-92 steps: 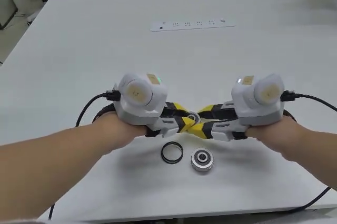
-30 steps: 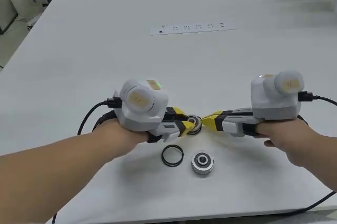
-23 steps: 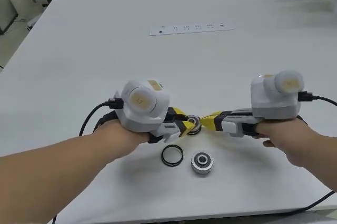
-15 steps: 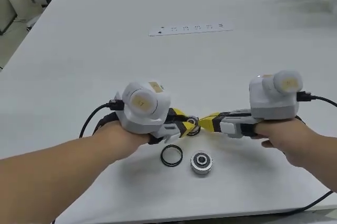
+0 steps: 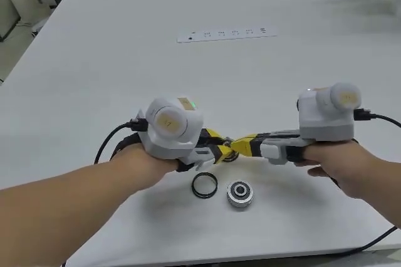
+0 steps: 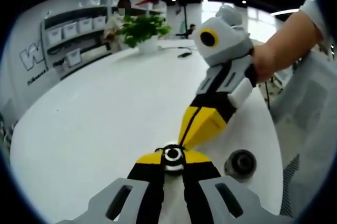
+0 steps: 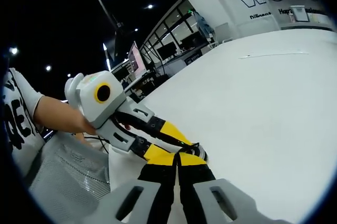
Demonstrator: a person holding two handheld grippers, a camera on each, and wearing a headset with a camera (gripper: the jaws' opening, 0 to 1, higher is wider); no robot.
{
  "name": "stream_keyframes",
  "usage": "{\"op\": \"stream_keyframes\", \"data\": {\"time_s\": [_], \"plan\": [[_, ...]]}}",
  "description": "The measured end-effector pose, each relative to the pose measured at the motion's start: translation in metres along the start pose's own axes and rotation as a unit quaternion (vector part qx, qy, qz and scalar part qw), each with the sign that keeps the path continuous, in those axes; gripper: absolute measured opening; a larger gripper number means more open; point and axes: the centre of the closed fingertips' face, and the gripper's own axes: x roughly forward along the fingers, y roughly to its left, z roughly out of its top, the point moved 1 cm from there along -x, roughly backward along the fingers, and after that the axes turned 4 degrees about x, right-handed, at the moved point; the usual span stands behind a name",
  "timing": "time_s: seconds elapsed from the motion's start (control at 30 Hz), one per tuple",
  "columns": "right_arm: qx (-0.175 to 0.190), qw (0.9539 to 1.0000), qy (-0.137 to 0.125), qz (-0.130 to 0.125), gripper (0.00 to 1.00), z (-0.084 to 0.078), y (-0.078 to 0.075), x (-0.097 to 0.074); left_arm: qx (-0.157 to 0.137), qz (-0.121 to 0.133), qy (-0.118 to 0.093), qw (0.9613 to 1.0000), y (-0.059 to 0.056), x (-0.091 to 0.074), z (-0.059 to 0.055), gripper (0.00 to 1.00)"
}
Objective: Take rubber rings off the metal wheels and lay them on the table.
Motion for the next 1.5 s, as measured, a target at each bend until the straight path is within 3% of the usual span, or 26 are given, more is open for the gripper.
{"op": "stream_keyframes", "data": {"time_s": [0.2,0.37,0.63,0.93,1.17,1.5], "plan": [[0.014,0.9998,-0.013,-0.002,0.0,0.002,-0.004,-0.004,-0.002,0.0,0.0,1.0,0.0,0.0,0.0,0.12],[0.017,0.9994,-0.01,-0.03,0.0,-0.001,-0.014,-0.006,-0.002,-0.001,-0.002,1.0,0.0,0.0,0.0,0.13],[0.017,0.9992,-0.009,-0.035,0.0,-0.001,-0.015,-0.006,-0.003,-0.014,-0.002,0.9999,-0.002,-0.004,-0.001,0.15],[0.019,0.9994,-0.009,-0.029,0.0,0.0,-0.012,-0.007,0.006,-0.034,-0.024,0.9991,-0.007,-0.022,0.008,0.24],[0.022,0.9995,-0.011,-0.02,0.0,0.002,-0.008,-0.008,-0.007,-0.035,-0.048,0.9982,-0.004,-0.041,0.013,0.32],[0.027,0.9996,-0.009,-0.005,0.0,0.001,-0.003,-0.014,-0.011,-0.053,-0.066,0.9964,-0.013,-0.067,0.011,0.49]]}}
